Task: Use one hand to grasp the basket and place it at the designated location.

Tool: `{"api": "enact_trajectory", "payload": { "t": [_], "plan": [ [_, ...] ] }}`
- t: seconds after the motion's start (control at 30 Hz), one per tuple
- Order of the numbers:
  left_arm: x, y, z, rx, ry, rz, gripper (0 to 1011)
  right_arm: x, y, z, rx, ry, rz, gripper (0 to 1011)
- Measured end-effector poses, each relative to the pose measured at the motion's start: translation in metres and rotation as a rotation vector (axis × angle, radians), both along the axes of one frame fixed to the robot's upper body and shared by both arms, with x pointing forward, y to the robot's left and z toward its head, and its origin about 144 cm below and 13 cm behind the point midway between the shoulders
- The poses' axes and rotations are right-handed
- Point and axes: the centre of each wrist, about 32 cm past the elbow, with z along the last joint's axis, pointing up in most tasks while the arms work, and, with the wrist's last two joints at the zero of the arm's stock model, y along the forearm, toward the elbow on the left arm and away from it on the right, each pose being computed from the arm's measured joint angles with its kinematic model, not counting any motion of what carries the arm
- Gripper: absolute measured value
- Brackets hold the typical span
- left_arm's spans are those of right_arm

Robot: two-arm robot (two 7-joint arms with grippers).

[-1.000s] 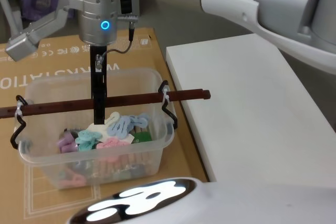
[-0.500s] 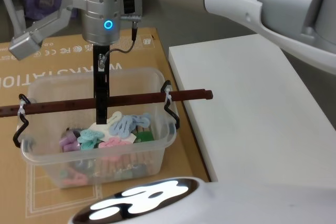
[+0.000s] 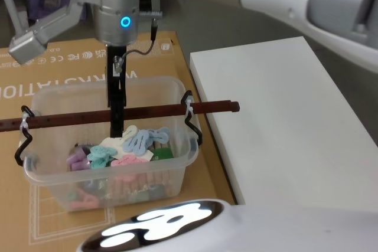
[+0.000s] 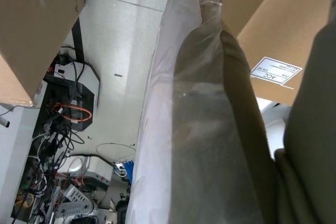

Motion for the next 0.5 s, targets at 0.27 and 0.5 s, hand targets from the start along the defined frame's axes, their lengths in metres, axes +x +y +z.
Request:
{"api": "enact_trajectory", "payload": {
  "t": [0.27, 0.5],
  "plan": [
    [0.000, 0.000, 0.000, 0.000, 0.000, 0.000, 0, -0.007, -0.005, 0.017, 0.024, -0.022, 0.009, 1000],
    [0.000, 0.000, 0.000, 0.000, 0.000, 0.000, 0, -0.012, -0.011, 0.041, 0.052, -0.054, 0.003, 1000]
  ]
}}
